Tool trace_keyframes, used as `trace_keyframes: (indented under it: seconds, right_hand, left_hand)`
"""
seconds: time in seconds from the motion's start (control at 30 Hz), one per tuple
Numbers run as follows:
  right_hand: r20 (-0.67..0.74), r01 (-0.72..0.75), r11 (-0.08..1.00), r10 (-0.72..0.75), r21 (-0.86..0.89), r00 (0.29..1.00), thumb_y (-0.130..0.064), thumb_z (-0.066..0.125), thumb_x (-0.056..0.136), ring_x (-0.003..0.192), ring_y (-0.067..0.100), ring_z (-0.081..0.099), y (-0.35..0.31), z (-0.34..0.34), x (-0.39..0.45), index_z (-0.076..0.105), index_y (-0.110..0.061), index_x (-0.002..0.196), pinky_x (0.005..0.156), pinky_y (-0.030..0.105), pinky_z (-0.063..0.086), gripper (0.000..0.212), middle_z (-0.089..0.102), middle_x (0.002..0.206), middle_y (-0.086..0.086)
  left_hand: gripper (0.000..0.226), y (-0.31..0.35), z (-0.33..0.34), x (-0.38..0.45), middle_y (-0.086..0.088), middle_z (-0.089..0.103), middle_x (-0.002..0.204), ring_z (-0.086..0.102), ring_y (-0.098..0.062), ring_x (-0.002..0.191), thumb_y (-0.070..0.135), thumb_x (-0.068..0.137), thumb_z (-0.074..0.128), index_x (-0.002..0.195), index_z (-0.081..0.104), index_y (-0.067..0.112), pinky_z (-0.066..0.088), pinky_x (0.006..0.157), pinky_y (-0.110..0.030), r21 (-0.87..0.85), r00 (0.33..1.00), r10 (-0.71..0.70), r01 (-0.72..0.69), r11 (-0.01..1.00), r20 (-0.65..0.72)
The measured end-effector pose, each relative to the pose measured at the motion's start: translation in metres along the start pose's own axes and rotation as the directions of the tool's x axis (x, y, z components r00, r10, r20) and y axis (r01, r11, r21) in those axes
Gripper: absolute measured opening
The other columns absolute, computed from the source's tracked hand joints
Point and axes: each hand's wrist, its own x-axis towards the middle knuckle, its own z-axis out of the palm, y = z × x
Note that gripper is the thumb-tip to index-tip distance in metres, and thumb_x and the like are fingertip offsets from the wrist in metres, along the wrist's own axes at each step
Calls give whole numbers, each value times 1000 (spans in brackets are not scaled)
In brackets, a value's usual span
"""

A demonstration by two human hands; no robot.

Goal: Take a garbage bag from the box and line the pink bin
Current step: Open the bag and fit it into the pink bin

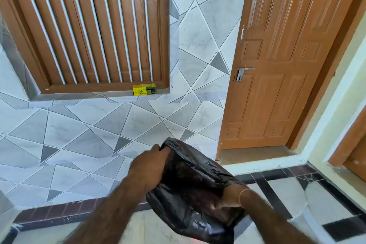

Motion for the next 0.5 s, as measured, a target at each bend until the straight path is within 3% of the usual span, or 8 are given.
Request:
trace_keyframes:
  seconds: [0.03,0.1,0.17,0.23,0.33,0.4,0.47,0.5]
  right_hand:
    - [-40,41,970,-32,239,999,-59,64,76,112,24,60,0,-8,0,54,-19,131,95,28,48,70,63,118,3]
    - [-198,165,735,-43,657,979,-52,70,76,97,19,66,-2,-24,-1,56,-20,123,85,27,54,59,67,101,-3]
    - [-354,251,544,91,801,931,-55,76,67,108,22,64,3,-37,5,47,-30,126,96,41,53,70,67,115,-4]
    - [-460,271,585,201,764,865,-56,77,64,117,30,60,12,-42,6,34,-32,138,103,46,47,89,63,129,1]
    - [-448,61,839,226,541,865,-39,72,78,114,36,61,26,-31,4,1,-27,153,97,40,48,105,59,132,16]
    - [-452,-68,955,199,290,869,-36,69,81,113,35,61,34,-15,2,-12,-28,153,94,39,49,109,52,138,21]
    - [-512,-68,990,122,124,850,-27,64,82,130,33,48,45,2,6,-16,-29,152,107,41,41,106,32,153,19]
    - [-532,-79,993,111,83,839,-23,58,84,130,32,48,49,10,9,-18,-32,150,109,42,40,101,37,151,18]
  left_hand:
    - [41,-1,3,1,-1,51,123,56,-30,113,33,88,54,125,37,38,48,91,-43,-37,1000,6,-5,999,26]
    - [48,-2,4,4,0,50,120,54,-28,113,21,87,53,128,40,44,49,91,-45,-93,997,17,-11,996,69]
    - [41,-3,4,5,-1,51,114,55,-27,110,16,87,53,122,55,37,51,89,-43,-73,997,8,-2,997,81]
    - [29,-4,8,6,-5,52,115,54,-28,110,12,88,51,114,63,20,52,88,-42,41,998,-31,29,999,52]
    - [28,-6,17,2,-5,50,118,53,-27,112,12,91,47,117,54,19,50,86,-40,116,993,-110,113,987,-36]
    - [34,-9,26,1,-5,47,117,56,-30,109,14,89,46,122,44,24,50,84,-43,-1,984,-160,160,987,-74]
    - [45,-12,36,2,-6,49,116,60,-34,105,14,84,49,126,39,27,51,86,-44,-240,968,-246,228,944,-45]
    - [48,-12,41,3,-8,52,116,61,-35,104,15,81,52,126,39,27,51,88,-43,-342,963,-270,250,906,-13]
